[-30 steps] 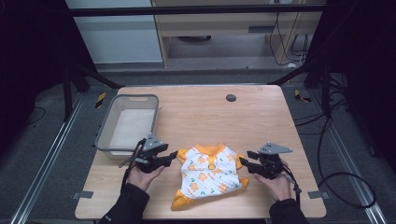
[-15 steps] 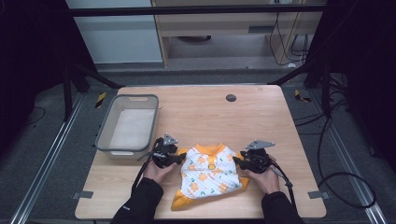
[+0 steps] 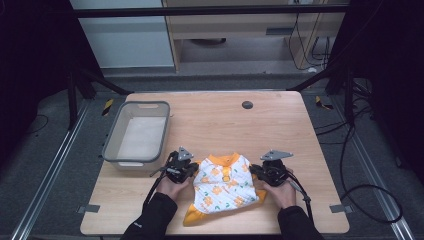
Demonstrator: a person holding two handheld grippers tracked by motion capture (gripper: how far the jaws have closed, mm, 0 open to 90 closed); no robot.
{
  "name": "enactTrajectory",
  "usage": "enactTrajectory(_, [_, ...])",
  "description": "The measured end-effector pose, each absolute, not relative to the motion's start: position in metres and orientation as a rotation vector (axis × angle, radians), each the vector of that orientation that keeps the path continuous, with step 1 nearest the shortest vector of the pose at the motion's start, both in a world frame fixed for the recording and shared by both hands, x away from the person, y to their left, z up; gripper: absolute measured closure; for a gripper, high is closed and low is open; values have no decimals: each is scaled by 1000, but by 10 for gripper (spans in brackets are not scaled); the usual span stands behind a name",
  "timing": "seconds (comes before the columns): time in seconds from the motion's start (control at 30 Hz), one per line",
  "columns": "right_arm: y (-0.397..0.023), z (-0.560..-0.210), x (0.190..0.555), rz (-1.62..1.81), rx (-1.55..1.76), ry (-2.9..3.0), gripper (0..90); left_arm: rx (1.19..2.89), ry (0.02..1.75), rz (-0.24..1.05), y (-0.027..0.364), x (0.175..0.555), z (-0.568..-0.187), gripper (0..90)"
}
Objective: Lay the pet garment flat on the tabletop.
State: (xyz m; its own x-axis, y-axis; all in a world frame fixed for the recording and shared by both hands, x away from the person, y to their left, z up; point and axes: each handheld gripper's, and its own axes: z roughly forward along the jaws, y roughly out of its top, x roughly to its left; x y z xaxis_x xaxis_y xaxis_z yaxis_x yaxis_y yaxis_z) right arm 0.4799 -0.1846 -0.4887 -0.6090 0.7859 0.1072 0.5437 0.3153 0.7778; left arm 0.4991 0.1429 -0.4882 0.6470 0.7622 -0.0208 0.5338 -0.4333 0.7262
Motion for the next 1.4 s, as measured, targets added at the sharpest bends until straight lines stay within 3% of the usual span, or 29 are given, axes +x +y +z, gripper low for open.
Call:
enactTrajectory(0.13, [-186,-464,471,1281,1112,2236,849,2045,949,463,149,492,-456,867])
enactTrajectory(0.23, [-182,-437,471,1354,1029,2147,847,1992,863,587,148,488,-420,866])
enactTrajectory(0.4, [-174,-422,491,1335,1024,2054,842,1949,867,694,144,506,-404,852])
enactTrajectory(0.47, [-169,-420,506,1286,1049,1985,825,1934,908,739,142,521,-405,772])
enactTrajectory(0.5, [-165,-423,518,1228,1075,1942,771,1902,973,747,142,536,-411,671])
enactTrajectory(0.53, [-165,-423,518,1228,1075,1942,771,1902,973,747,142,536,-411,604])
enactTrajectory(0.57, [-163,-427,527,1162,1099,1925,691,1895,1048,683,146,544,-418,578])
enactTrajectory(0.63, [-163,-430,531,1141,1110,1937,644,1890,1077,636,150,544,-422,507])
enactTrajectory(0.83, [-170,-428,517,1161,1077,1987,574,1910,1021,613,160,524,-416,422])
enactTrajectory(1.13, [-189,-422,469,1250,1021,2059,468,1940,924,585,187,469,-408,384])
enactTrajectory(1.4, [-200,-446,430,1291,1004,2169,390,1957,933,466,204,430,-442,402])
